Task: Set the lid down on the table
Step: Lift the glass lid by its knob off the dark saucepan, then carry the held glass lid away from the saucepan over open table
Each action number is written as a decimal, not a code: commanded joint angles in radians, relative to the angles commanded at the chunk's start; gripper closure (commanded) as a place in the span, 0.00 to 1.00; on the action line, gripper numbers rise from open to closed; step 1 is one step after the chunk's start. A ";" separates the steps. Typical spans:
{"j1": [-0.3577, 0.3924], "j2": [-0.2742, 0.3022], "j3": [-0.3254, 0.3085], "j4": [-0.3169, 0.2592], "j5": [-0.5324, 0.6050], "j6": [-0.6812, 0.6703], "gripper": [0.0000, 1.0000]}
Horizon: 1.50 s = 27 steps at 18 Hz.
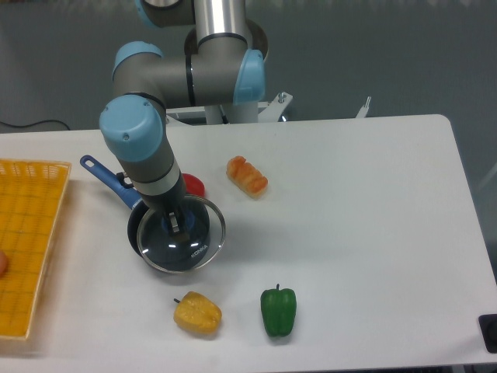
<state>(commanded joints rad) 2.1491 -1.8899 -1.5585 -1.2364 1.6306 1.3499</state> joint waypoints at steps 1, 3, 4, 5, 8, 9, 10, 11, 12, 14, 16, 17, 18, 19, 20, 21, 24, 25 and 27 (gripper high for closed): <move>0.000 0.000 -0.005 0.005 0.000 0.000 0.44; 0.002 0.002 -0.008 0.006 -0.002 0.000 0.44; 0.008 0.006 -0.008 0.006 -0.002 0.000 0.44; 0.009 0.006 -0.005 0.006 -0.002 0.000 0.44; 0.015 0.002 0.002 0.009 -0.002 0.000 0.44; 0.015 0.002 0.005 0.009 -0.002 0.000 0.44; 0.015 0.002 0.005 0.008 -0.002 0.002 0.44; 0.018 0.002 0.008 0.008 -0.002 0.002 0.44; 0.023 0.000 0.011 0.008 -0.002 0.002 0.44; 0.026 -0.005 0.017 0.005 0.006 0.041 0.44; 0.034 -0.008 0.012 0.006 0.008 0.064 0.44; 0.041 -0.008 0.012 0.006 0.008 0.064 0.44; 0.044 -0.008 0.012 0.006 0.006 0.069 0.44; 0.051 -0.008 0.012 0.006 0.006 0.075 0.44; 0.061 -0.006 0.012 0.006 0.006 0.086 0.44; 0.067 -0.006 0.012 0.006 0.006 0.103 0.44; 0.090 -0.006 0.014 0.008 0.009 0.153 0.44; 0.098 -0.008 0.014 0.009 0.009 0.173 0.44; 0.107 -0.012 0.014 0.012 0.009 0.202 0.44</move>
<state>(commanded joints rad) 2.2565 -1.9021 -1.5447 -1.2241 1.6398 1.5523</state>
